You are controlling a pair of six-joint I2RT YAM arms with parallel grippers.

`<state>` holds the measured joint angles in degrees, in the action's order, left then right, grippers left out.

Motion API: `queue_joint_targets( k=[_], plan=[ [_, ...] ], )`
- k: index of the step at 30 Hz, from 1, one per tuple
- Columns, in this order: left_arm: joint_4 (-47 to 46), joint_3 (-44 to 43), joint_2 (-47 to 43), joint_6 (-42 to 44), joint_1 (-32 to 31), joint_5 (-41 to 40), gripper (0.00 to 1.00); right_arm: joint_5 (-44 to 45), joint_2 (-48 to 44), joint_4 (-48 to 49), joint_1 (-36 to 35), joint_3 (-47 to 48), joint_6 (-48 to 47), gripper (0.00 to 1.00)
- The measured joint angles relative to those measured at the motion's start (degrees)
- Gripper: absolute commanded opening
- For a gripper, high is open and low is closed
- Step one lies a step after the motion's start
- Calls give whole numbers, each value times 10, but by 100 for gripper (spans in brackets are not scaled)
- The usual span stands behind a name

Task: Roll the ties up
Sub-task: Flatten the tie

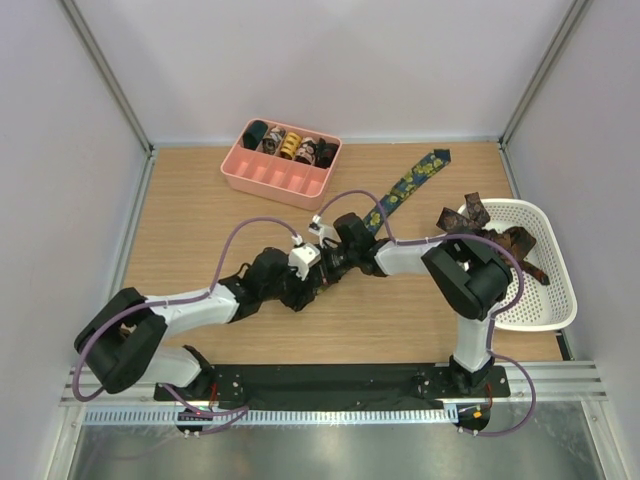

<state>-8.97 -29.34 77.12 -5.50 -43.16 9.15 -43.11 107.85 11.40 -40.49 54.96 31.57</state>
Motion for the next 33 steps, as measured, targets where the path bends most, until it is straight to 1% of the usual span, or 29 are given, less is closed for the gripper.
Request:
queue_joint_targets(
  k=[3,11,13,16,17,18,21,22,26,27,31,33],
  plan=[
    [3,-6,10,0,-5,-6,50,-10,6,21,7,-10,15,4],
    [21,-23,26,2,-16,-24,46,-18,13,46,17,-24,33,10],
    [30,-30,33,3,-19,-31,46,-10,13,41,17,-24,30,14],
    [40,-38,43,4,-24,-39,46,11,13,19,17,-22,17,16],
    [43,-41,46,4,-25,-42,46,21,13,7,17,-21,12,18],
    [47,-44,49,4,-26,-45,45,29,13,-2,17,-21,8,23],
    [56,-51,52,4,-29,-50,45,48,13,-23,20,-20,-5,26],
    [58,-54,53,4,-30,-51,45,49,13,-27,20,-18,-6,25],
    [61,-57,53,4,-32,-52,45,55,13,-38,20,-12,-17,3],
    [63,-58,53,4,-32,-52,45,55,13,-39,20,-12,-19,1],
    [68,-61,53,4,-32,-53,45,56,12,-53,20,-6,-23,1],
    [71,-63,53,3,-32,-54,51,60,9,-64,20,-2,-26,1]
  ],
)
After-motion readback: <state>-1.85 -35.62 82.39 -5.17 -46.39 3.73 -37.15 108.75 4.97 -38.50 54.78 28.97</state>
